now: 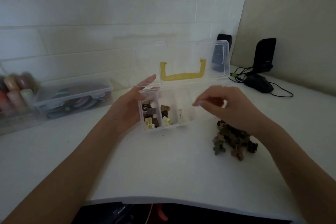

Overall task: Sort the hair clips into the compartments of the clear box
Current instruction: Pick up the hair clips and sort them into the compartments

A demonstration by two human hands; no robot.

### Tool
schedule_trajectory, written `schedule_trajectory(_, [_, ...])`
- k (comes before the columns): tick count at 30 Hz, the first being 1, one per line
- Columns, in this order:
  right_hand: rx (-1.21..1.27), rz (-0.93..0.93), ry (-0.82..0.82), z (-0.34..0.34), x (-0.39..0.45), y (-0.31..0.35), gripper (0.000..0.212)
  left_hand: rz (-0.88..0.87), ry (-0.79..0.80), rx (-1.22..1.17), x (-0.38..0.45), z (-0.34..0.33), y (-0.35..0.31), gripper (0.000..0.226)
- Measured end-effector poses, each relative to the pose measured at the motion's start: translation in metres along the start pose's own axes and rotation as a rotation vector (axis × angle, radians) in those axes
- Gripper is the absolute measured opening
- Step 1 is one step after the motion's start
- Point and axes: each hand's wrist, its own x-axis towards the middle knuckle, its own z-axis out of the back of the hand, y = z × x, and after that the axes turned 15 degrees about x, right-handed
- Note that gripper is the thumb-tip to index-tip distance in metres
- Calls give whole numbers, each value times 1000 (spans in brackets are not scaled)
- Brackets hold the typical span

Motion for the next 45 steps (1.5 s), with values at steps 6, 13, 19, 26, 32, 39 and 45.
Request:
schedule_trajectory(6, [-108,-145,75,18,-44,-11,13,5,10,16,0,1,0,70])
schedule_trajectory(13, [-227,-220,176,12,-56,-18,22,1,13,25,-3,1,0,71])
schedule_trajectory(19, [-61,-199,92,5,-50,-12,9,2,20,21,-4,3,-1,73])
schedule_trajectory(26, [74,48,-90,-12,-7,25,8,1,6,48,0,7,1,74])
schedule_trajectory(32, [-476,86,-37,-53,47,45,10,-41,22,44,-2,5,3,58])
schedule_trajectory(39, [-868,125,-35,-78,49,36,21,-20,-7,38,-3,1,3,51])
schedule_trajectory(45, [-599,85,29,-50,33,39,15,-20,-1,8,-1,3,4,52])
